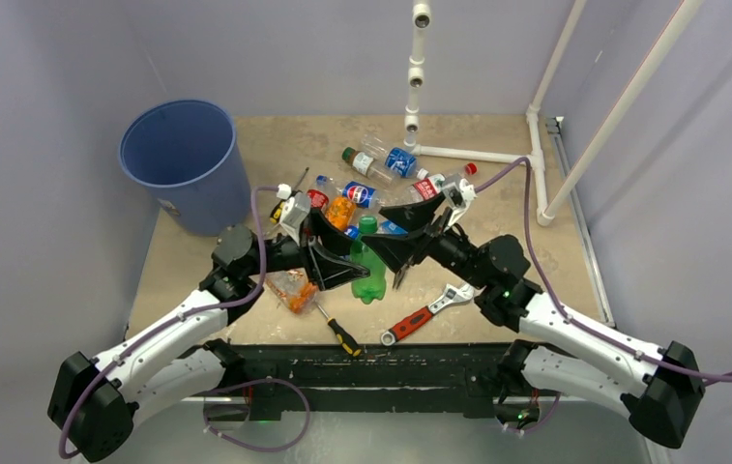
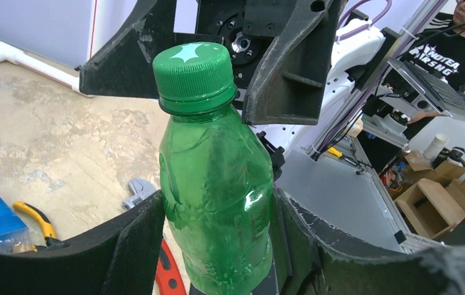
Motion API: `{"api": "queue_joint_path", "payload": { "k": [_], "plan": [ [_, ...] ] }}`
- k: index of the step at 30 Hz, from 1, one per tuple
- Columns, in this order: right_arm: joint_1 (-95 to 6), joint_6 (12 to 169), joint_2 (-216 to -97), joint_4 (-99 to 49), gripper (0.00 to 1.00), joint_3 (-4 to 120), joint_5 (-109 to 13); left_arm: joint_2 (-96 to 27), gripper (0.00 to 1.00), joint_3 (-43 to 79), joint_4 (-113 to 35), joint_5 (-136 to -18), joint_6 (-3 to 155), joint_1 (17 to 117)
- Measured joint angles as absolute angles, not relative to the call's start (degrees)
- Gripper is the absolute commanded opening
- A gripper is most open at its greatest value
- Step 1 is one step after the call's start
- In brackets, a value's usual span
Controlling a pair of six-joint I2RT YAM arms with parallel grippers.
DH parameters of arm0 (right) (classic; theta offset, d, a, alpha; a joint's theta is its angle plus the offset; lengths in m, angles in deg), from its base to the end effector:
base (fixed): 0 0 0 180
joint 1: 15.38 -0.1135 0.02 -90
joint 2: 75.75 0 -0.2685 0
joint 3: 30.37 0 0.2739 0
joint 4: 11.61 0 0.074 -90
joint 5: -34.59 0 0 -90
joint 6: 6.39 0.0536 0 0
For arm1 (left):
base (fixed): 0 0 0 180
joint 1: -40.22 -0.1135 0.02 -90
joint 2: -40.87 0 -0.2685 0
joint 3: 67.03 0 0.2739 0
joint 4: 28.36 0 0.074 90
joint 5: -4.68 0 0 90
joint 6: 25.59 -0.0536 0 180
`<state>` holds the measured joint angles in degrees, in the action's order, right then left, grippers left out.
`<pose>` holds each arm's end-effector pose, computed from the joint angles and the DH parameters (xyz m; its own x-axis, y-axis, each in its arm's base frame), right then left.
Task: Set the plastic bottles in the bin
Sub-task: Pick up the plastic bottle from the corner of the board.
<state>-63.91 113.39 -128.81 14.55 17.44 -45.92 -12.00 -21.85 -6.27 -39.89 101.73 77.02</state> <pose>0.1589 0.1931 0.3483 -0.2126 0.4992 -0.8400 -0.8474 0.3339 0.4129 0.1673 -0.1728 0.3187 -0.4315 -0.2086 -0.8777 0.8944 0.0279 -0.4463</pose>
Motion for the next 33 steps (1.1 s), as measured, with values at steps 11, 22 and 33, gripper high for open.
{"api": "queue_joint_path", "payload": {
  "k": [11,22,33],
  "plan": [
    [-63.9,111.4,-116.1,0.9,0.99,17.5,-49.4,-10.7,0.07,-21.8,-5.0,-40.0,101.7,77.0],
    [-63.9,109.6,-106.2,0.3,0.99,6.6,-45.2,-9.0,0.04,-22.9,-1.3,-41.2,102.4,77.0],
    [-64.1,110.1,-115.0,8.8,0.99,4.6,-38.1,-9.0,0.03,-24.0,2.1,-41.2,104.2,77.0]
  ]
}}
